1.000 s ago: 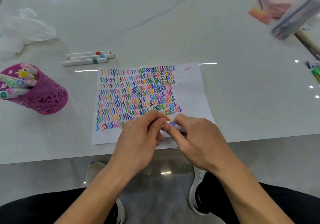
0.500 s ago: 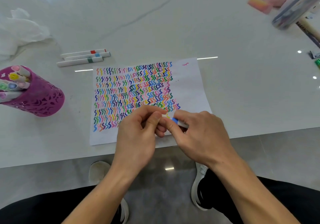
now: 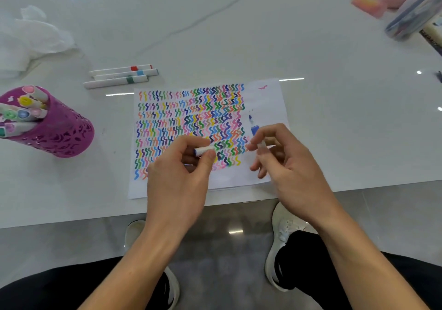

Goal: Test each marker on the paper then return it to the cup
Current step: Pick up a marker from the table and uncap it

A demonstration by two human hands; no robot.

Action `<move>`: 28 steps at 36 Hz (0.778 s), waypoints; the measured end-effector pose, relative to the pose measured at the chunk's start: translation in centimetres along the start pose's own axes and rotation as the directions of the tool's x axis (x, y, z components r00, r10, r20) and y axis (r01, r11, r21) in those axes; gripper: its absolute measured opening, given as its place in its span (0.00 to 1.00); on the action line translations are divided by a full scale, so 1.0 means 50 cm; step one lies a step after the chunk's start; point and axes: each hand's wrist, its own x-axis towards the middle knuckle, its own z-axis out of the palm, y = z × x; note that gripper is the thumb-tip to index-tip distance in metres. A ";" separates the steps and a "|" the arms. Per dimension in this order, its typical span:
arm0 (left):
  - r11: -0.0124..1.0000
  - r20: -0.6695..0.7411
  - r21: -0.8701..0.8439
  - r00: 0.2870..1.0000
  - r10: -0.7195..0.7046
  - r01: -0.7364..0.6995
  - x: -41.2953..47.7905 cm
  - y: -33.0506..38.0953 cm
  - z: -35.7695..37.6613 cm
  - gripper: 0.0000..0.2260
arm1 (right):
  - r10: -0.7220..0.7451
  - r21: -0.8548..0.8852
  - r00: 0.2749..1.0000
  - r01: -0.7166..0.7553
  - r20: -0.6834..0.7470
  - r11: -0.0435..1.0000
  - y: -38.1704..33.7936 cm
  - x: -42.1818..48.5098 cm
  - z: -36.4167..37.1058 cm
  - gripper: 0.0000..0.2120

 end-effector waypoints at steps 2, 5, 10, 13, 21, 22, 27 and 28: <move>0.999 0.009 0.050 1.000 -0.008 0.007 0.001 -0.002 0.001 0.04 | 0.041 0.127 0.999 -0.036 -0.032 0.991 -0.001 0.004 -0.003 0.10; 0.991 0.050 0.134 0.999 -0.009 0.003 -0.001 -0.007 0.004 0.04 | 0.107 0.319 0.994 -0.094 -0.024 0.943 -0.003 0.008 -0.007 0.14; 0.937 0.130 0.334 0.990 0.063 -0.103 -0.014 -0.014 0.015 0.04 | 0.059 0.242 0.998 -0.058 0.001 0.969 0.008 0.010 -0.010 0.17; 0.901 0.158 0.396 0.980 0.121 -0.175 -0.019 -0.017 0.022 0.04 | 0.037 0.161 0.999 -0.033 -0.022 0.986 0.015 0.010 -0.001 0.15; 0.833 0.168 0.500 0.970 0.175 -0.237 -0.014 -0.033 0.031 0.05 | 0.103 0.305 0.994 -0.086 -0.041 0.948 0.026 0.008 0.015 0.05; 0.826 0.172 0.508 0.968 0.181 -0.245 -0.013 -0.034 0.032 0.05 | 0.105 0.322 0.994 -0.092 -0.025 0.942 0.029 0.009 0.015 0.03; 0.818 0.177 0.516 0.966 0.187 -0.253 -0.015 -0.032 0.032 0.05 | 0.091 0.313 0.995 -0.076 -0.033 0.947 0.044 0.006 0.018 0.04; 0.821 0.176 0.513 0.966 0.187 -0.252 -0.014 -0.032 0.032 0.05 | 0.095 0.304 0.995 -0.078 -0.040 0.949 0.047 0.006 0.020 0.05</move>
